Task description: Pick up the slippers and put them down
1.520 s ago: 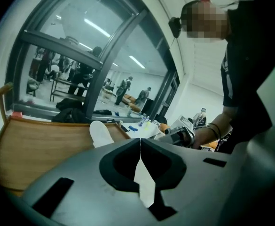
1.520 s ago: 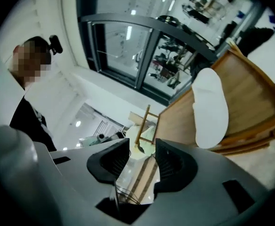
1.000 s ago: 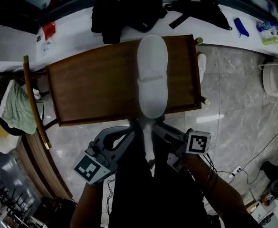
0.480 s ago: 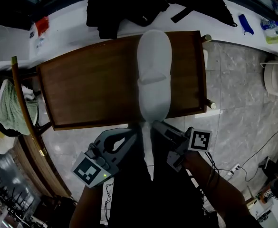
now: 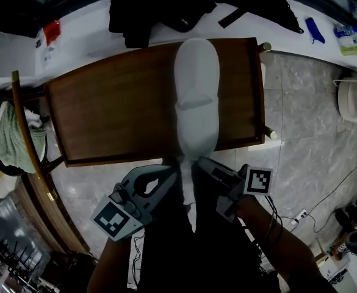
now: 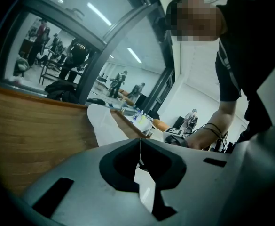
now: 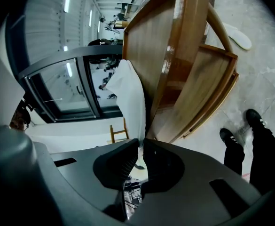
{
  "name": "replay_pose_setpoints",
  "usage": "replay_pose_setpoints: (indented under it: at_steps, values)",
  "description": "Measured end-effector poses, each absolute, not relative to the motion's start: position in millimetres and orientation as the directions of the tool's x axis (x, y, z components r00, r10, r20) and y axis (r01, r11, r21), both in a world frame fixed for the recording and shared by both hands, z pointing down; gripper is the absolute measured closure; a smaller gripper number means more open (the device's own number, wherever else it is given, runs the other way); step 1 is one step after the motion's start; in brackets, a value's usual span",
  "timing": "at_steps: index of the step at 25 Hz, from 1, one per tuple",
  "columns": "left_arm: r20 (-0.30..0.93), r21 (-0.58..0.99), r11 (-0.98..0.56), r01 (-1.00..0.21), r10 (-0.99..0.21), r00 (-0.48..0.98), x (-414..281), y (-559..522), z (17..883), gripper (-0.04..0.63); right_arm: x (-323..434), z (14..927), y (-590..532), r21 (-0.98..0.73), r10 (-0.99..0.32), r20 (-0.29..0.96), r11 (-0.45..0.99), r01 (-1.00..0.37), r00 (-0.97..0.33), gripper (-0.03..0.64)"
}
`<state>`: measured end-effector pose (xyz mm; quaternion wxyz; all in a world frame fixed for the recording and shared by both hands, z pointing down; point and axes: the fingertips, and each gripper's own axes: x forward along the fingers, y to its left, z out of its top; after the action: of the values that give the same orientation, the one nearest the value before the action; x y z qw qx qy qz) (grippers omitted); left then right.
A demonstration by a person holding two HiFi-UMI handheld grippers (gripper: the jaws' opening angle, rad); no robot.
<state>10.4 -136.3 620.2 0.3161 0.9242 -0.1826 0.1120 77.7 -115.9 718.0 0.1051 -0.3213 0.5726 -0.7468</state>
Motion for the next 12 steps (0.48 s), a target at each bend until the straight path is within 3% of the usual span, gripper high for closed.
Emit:
replay_pose_setpoints:
  at_steps: [6,8,9,11,12]
  values:
    - [0.320,0.544,-0.736,-0.402,-0.261,0.911,11,-131,622,0.584,71,716,-99,-0.933,-0.480,0.334,-0.289,-0.214,-0.811,0.563]
    - [0.321,0.541,-0.741,-0.398,-0.256,0.912,11,-130,621,0.584,72,719,-101,-0.932,-0.472,0.347,-0.268,-0.243,-0.810,0.476]
    - [0.321,0.540,-0.743,-0.396,-0.254,0.912,11,-130,621,0.584,72,720,-104,-0.933,-0.478,0.348,-0.261,-0.247,-0.807,0.463]
    - [0.324,0.539,-0.743,-0.398,-0.253,0.912,9,-130,620,0.584,74,720,-111,-0.935,-0.494,0.342,-0.265,-0.236,-0.800,0.465]
    - [0.327,0.538,-0.742,-0.400,-0.254,0.910,8,-130,620,0.584,74,719,-114,-0.936,-0.498,0.338,-0.271,-0.227,-0.799,0.519]
